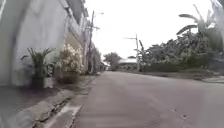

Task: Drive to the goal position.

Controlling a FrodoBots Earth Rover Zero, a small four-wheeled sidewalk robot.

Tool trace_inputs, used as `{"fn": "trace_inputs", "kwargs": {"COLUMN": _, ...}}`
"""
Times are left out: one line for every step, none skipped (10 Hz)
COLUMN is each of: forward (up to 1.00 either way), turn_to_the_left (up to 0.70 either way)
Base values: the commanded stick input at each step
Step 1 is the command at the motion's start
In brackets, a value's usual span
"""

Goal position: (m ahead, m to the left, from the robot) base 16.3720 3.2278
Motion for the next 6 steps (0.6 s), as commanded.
{"fn": "trace_inputs", "kwargs": {"forward": 0.7, "turn_to_the_left": 0.0}}
{"fn": "trace_inputs", "kwargs": {"forward": 0.7, "turn_to_the_left": 0.0}}
{"fn": "trace_inputs", "kwargs": {"forward": 0.7, "turn_to_the_left": 0.0}}
{"fn": "trace_inputs", "kwargs": {"forward": 0.7, "turn_to_the_left": 0.0}}
{"fn": "trace_inputs", "kwargs": {"forward": 0.7, "turn_to_the_left": 0.0}}
{"fn": "trace_inputs", "kwargs": {"forward": 0.7, "turn_to_the_left": 0.0}}
